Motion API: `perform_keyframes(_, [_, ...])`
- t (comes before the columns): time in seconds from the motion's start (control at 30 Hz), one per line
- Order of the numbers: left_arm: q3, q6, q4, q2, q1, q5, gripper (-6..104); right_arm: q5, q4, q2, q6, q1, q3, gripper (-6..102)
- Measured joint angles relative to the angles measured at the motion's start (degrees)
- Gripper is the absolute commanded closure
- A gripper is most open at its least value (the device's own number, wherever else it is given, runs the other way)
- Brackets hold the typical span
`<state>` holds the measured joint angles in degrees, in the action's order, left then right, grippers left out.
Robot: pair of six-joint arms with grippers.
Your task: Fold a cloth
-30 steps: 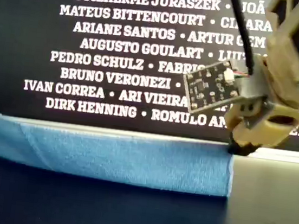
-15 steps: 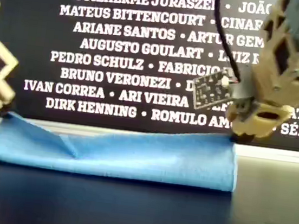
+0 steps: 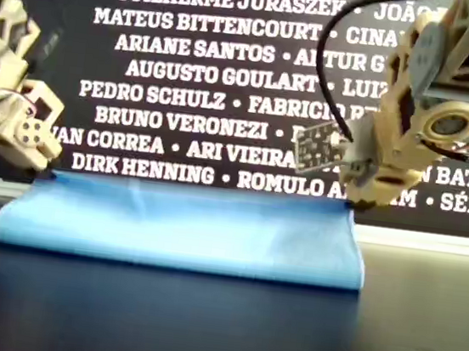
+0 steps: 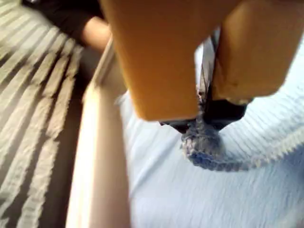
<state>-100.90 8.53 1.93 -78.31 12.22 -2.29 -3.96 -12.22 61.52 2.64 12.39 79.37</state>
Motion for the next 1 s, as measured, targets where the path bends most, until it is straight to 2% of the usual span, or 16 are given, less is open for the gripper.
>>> perform_keyframes(0.5, [21.0,-0.5,0.0,17.1,0.0,-0.1,98,0.0,0.0,-12.9,0.00,-0.1,-20.4,94])
perform_keyframes(1.0, [31.3,-0.6,0.0,26.5,0.0,-0.1,98,0.0,0.0,-22.3,0.00,-2.2,-30.5,94])
